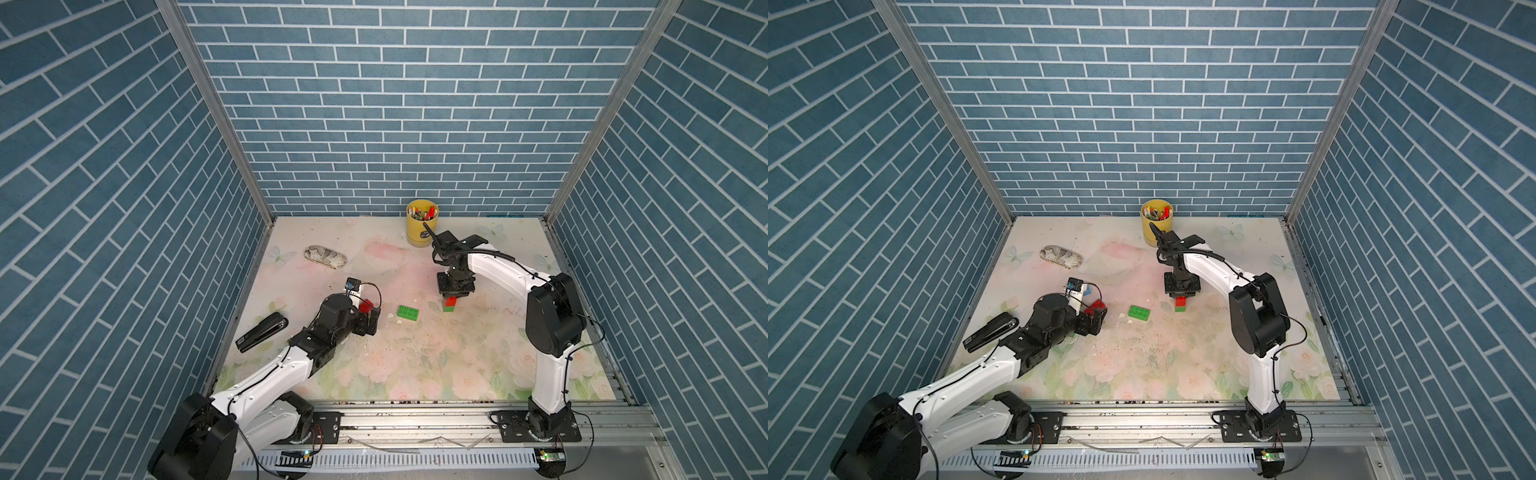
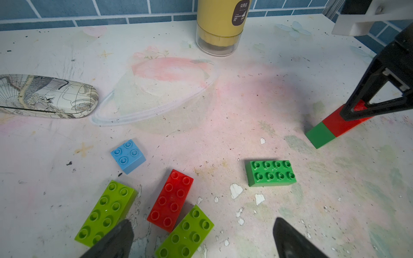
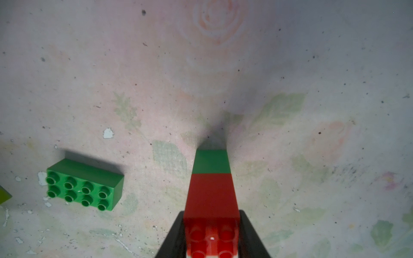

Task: Assemble a spoon with lego
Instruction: Assemble the lego brick with the lego brick.

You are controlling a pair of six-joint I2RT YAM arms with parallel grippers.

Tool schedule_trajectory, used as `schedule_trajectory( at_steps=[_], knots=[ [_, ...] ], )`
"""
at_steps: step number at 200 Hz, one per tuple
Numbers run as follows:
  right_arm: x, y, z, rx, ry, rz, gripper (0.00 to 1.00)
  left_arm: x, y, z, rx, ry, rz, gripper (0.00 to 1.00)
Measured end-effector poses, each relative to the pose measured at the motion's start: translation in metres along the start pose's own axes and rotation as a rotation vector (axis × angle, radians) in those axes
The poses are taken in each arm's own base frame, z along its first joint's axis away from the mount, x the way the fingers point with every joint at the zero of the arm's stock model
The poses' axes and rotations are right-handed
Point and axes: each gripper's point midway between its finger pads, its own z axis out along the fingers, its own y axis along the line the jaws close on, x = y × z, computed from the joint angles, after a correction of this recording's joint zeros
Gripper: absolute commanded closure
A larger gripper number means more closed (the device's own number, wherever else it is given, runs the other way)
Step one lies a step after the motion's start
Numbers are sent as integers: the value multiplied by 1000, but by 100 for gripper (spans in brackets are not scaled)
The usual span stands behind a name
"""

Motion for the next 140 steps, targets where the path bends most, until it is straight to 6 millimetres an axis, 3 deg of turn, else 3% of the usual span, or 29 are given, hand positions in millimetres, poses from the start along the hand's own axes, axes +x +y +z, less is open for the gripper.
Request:
schedule_trajectory(
  at_steps=[65, 140],
  knots=[
    [-7, 21, 0, 0, -3, -30, 69, -2, 1, -2, -9, -9, 1, 1],
    [-1, 22, 11, 13, 37, -22, 29, -3, 3, -4, -15, -19, 3, 1]
  ],
)
